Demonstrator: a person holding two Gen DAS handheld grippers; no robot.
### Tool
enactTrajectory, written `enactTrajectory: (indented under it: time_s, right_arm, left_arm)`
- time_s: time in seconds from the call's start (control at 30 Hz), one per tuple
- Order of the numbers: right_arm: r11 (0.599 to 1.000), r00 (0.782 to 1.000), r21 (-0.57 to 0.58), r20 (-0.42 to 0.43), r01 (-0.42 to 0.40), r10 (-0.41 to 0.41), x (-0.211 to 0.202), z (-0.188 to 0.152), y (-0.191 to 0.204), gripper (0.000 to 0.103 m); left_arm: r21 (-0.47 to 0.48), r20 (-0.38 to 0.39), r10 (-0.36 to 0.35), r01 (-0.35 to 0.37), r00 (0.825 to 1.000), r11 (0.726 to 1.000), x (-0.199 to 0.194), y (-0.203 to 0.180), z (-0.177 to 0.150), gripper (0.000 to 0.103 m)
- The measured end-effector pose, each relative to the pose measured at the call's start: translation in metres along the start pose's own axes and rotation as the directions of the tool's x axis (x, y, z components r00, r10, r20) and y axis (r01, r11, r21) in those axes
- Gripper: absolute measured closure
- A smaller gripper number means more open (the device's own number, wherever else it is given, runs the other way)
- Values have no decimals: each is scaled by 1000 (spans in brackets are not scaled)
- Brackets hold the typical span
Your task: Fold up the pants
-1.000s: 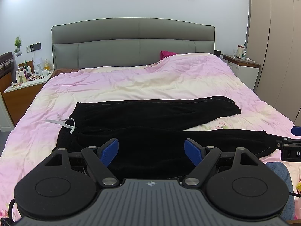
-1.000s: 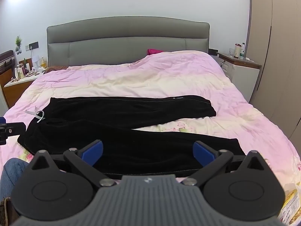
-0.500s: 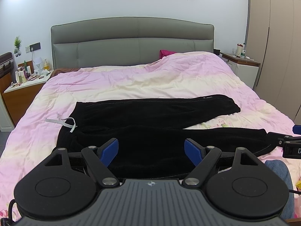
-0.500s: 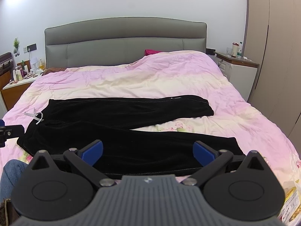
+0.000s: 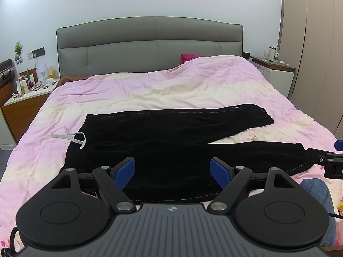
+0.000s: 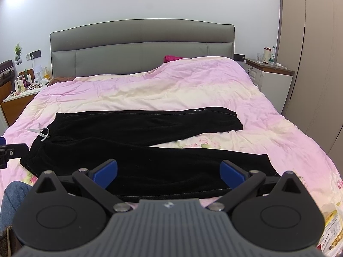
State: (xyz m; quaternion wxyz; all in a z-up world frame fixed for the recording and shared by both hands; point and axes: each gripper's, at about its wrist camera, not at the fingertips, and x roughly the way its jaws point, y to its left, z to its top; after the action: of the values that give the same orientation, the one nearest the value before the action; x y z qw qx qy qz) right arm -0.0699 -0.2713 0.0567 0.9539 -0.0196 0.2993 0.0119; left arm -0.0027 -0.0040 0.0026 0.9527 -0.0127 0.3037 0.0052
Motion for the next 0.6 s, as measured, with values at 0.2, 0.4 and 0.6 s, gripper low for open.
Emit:
enactTrajectory:
  time_s: [0.2, 0.4, 0.6]
  right_arm:
    - [1000, 1000, 3, 2, -8, 8, 0, 1, -3, 5]
    - [1000, 1000, 3, 3, -16, 16, 1, 0, -6, 5]
    - [1000, 1000, 2, 4, -18, 18, 1, -1, -6, 5]
  left_arm:
    - [0, 0, 0, 0, 1000, 1000, 0, 0, 0, 10]
    - [0, 0, 0, 0, 1000, 1000, 0, 0, 0, 10]
    - [-1, 0, 0, 0, 1000, 1000, 0, 0, 1, 10]
